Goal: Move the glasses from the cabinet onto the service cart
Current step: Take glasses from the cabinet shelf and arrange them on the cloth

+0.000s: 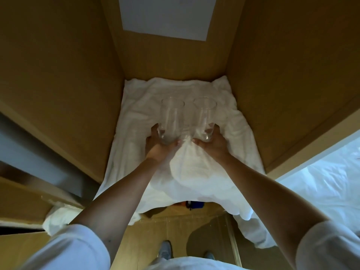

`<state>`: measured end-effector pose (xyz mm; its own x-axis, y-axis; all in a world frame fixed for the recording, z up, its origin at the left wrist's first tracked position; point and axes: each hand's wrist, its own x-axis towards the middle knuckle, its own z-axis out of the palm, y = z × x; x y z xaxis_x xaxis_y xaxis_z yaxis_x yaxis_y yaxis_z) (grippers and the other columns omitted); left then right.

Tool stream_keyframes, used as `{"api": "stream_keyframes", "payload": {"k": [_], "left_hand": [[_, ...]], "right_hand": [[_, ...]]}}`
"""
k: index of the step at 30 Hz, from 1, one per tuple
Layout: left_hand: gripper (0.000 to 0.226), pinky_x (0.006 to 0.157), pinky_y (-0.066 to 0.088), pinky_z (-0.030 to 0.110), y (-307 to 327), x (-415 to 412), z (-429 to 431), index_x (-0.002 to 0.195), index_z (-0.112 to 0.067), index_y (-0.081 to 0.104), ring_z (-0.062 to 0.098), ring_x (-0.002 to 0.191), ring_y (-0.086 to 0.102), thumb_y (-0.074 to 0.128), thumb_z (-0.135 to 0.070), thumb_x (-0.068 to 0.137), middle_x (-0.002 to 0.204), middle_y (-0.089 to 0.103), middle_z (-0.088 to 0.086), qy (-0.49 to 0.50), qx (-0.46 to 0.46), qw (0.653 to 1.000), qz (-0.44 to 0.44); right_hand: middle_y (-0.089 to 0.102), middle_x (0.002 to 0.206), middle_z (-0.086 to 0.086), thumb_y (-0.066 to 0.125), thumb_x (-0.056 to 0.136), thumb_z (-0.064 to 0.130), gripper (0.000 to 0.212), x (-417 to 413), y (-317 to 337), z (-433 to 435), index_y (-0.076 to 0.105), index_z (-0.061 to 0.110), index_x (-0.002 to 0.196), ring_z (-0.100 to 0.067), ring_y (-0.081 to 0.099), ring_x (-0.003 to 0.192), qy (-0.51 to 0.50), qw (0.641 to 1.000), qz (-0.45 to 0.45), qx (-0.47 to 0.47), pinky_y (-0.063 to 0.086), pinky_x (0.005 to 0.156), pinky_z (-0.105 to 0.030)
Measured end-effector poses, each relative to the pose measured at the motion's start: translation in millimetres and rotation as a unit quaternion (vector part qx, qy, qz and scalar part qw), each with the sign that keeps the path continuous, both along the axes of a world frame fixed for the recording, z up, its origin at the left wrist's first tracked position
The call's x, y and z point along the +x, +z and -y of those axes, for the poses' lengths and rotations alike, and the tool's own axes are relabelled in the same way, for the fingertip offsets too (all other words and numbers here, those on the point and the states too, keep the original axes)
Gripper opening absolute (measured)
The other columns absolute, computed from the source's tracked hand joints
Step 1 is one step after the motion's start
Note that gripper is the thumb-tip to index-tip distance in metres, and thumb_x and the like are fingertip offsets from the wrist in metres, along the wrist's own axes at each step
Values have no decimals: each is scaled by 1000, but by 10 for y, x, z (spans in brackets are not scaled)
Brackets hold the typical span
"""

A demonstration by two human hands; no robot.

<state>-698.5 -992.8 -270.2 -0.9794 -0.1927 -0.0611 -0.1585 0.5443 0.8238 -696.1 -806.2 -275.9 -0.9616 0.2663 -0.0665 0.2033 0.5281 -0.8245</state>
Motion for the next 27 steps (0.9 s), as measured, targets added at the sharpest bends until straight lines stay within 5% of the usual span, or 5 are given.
{"api": "stream_keyframes", "payload": {"k": [4,14,18,22,27], "left_hand": [[86,66,35,0,84,-29,149,136,-19,37,10,96,54,85,-25,65,120,54,-4,-5,64,998,-5],[93,90,38,12,717,-258,593,143,-4,31,18,114,51,85,-17,68,122,52,6,-12,19,995,-93],[70,71,32,-4,973,-268,648,125,-12,33,12,103,43,79,-6,73,115,46,4,2,47,992,-113],[65,72,32,8,987,-194,714,122,-9,45,13,97,52,83,-24,71,105,54,-3,39,42,991,-124],[72,83,36,12,910,-156,727,128,-17,44,10,107,50,84,-27,69,113,50,-8,36,66,991,-115]], "right_hand": [[57,106,3,88,61,33,85,76,80,12,40,9,127,-15,59,98,-18,999,-46,-16,46,91,-23],[50,99,5,86,66,23,63,-31,716,-37,38,19,106,-12,50,97,17,996,-86,-16,47,94,-34],[43,85,7,71,80,1,39,-152,848,-30,39,21,92,-20,49,91,15,988,-150,-33,57,76,-32],[47,90,19,76,76,39,44,-94,926,14,35,43,88,-4,54,82,-2,991,-102,-82,46,79,-22],[49,94,14,78,76,38,58,-38,874,-64,33,30,111,-12,53,91,-4,990,-93,-109,43,81,-22]]}}
